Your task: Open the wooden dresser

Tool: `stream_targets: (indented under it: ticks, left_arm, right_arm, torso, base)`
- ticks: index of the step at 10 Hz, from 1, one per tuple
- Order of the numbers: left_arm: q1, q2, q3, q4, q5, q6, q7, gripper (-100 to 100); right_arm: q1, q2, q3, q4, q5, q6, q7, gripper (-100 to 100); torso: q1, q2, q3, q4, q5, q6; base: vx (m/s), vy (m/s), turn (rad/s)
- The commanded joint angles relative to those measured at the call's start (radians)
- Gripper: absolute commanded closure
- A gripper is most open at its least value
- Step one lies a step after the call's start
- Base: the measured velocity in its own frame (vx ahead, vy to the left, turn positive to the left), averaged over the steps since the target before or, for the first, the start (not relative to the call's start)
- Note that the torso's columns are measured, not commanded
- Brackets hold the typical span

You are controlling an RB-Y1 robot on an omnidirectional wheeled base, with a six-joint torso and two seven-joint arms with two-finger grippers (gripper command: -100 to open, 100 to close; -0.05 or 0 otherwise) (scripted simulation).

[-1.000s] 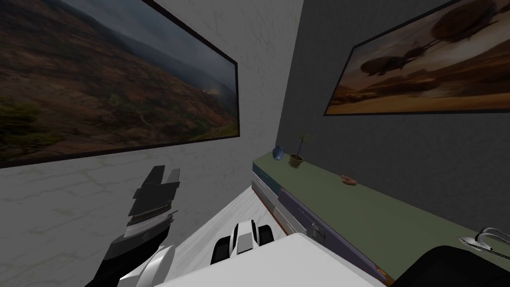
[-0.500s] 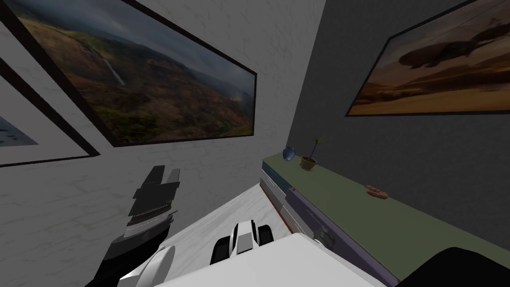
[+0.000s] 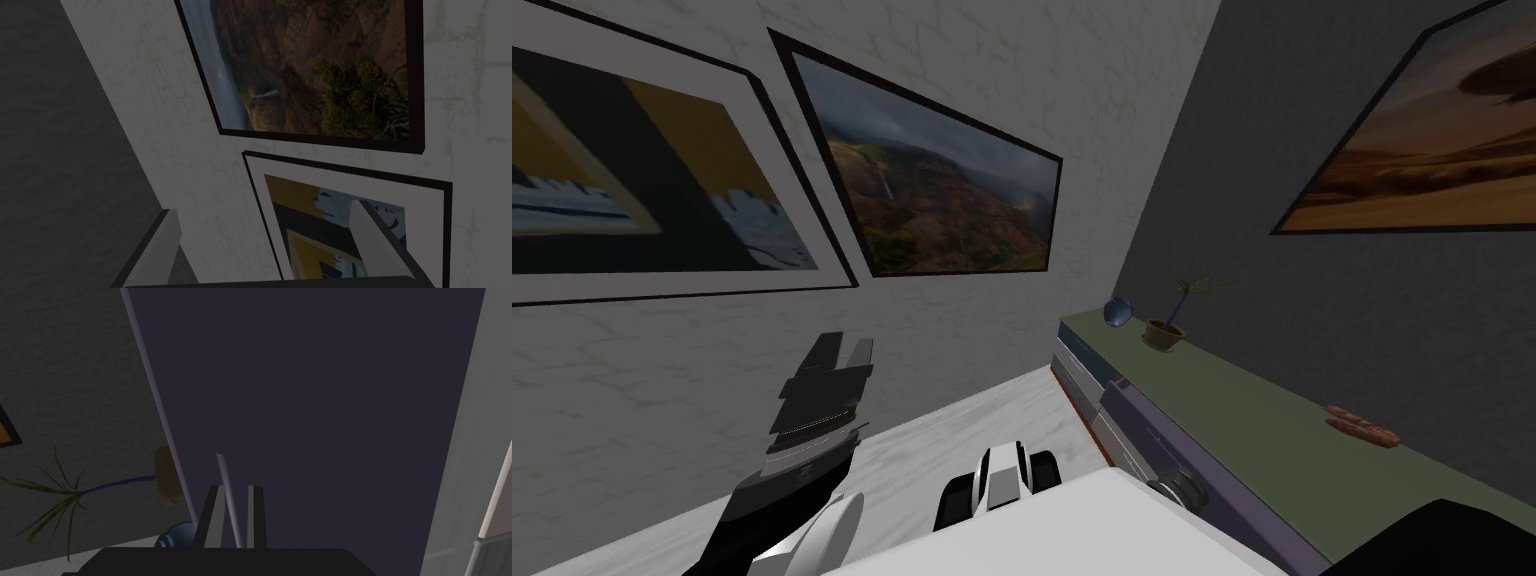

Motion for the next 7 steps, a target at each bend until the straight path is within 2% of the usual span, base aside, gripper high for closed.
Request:
stream_targets:
  ticks: [1,2,4,5,6,7]
  left_arm:
    - [0.0,0.0,0.0,0.0,0.0,0.0,0.0,0]
    - [0.0,0.0,0.0,0.0,0.0,0.0,0.0,0]
    - [0.0,0.0,0.0,0.0,0.0,0.0,0.0,0]
    - [0.001,0.0,0.0,0.0,0.0,0.0,0.0,0]
    - [0.001,0.0,0.0,0.0,0.0,0.0,0.0,0]
    - [0.0,0.0,0.0,0.0,0.0,0.0,0.0,0]
  right_arm:
    - [-0.033,-0.008,-0.028,0.054,-0.054,-0.011,-0.014,100]
    - [-0.033,-0.008,-0.028,0.054,-0.054,-0.011,-0.014,100]
    - [-0.033,-0.008,-0.028,0.063,-0.054,-0.011,-0.014,100]
    - [-0.024,-0.011,-0.033,0.037,-0.055,-0.004,0.003,100]
    - [-0.001,-0.007,-0.029,0.021,-0.105,0.038,0.0,100]
    - [-0.001,-0.007,-0.029,0.021,-0.13,0.038,0.0,100]
  torso:
    - [-0.004,-0.005,-0.004,-0.002,0.001,0.001]
    - [-0.001,-0.004,-0.003,0.0,0.0,-0.004]
    - [-0.002,-0.003,-0.002,0.0,-0.001,-0.003]
    - [-0.002,-0.003,-0.002,0.0,-0.001,-0.002]
    - [-0.001,-0.002,-0.001,0.0,0.001,-0.002]
    - [0.001,0.002,0.001,0.002,0.001,-0.006]
  base:
    - [-0.068,0.077,0.331]
    - [-0.069,0.063,0.171]
    - [-0.014,0.019,0.0]
    - [0.0,0.0,0.0]
    - [-0.069,-0.004,0.333]
    - [-0.087,-0.015,0.383]
